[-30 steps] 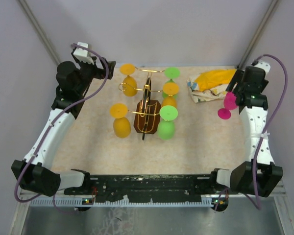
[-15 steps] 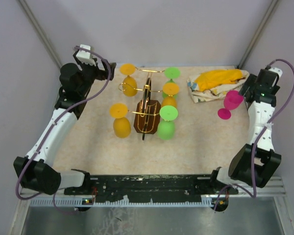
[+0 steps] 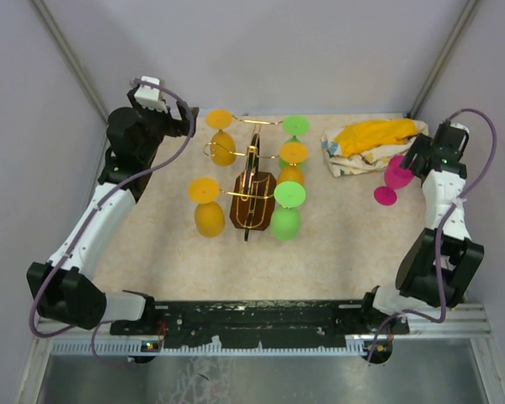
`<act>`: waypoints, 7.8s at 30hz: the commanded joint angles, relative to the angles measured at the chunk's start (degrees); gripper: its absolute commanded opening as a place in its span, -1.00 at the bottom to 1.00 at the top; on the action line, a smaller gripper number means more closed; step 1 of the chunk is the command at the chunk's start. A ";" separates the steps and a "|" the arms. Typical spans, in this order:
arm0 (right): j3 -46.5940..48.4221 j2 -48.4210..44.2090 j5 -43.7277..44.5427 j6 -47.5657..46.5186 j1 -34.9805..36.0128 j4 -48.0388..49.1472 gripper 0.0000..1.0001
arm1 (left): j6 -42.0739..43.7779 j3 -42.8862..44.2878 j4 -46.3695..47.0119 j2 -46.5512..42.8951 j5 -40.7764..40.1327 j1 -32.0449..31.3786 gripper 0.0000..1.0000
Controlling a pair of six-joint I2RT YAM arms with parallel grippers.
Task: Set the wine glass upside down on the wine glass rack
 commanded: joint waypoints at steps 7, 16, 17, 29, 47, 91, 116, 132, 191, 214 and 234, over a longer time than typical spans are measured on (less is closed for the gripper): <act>-0.57 1.77 0.56 -0.31 -0.23 -0.15 0.10 | 0.54 0.81 2.76 1.80 -0.48 0.37 1.00; -1.17 1.26 -0.95 -0.22 -0.26 0.95 -0.57 | -1.42 2.40 1.96 2.66 0.88 0.40 1.00; -1.30 1.29 -1.10 -0.09 -0.25 1.04 -0.64 | -1.68 2.50 1.78 2.63 1.11 0.45 1.00; 2.27 -2.19 -1.66 -0.20 -0.25 2.44 -1.00 | -6.67 9.72 -6.13 5.12 3.41 0.39 0.99; 4.75 -13.82 10.88 -10.91 26.85 36.33 -1.00 | -35.03 24.54 -18.38 8.73 1.80 1.64 1.00; 3.73 13.73 0.03 -33.09 70.73 95.48 -1.00 | -87.74 1.37 1.90 0.14 5.13 3.10 0.42; 2.24 13.25 -3.00 -36.41 73.33 93.85 -1.00 | -87.97 -0.04 5.20 0.30 5.93 3.17 -0.26; 1.21 12.73 -4.07 -36.14 73.91 94.60 -0.97 | -84.42 0.05 15.69 3.35 11.58 3.25 -0.72; 11.79 -1.00 19.32 -34.11 67.85 50.32 0.53 | -14.07 -23.67 27.29 -12.63 23.25 14.33 -1.00; 7.06 -3.53 19.50 -34.44 65.63 51.36 0.58 | -21.76 -35.92 61.77 -2.50 57.05 14.31 -1.00; 8.46 -1.81 19.73 -35.67 65.44 51.18 0.63 | -38.38 -32.95 90.21 15.48 58.84 13.94 -1.00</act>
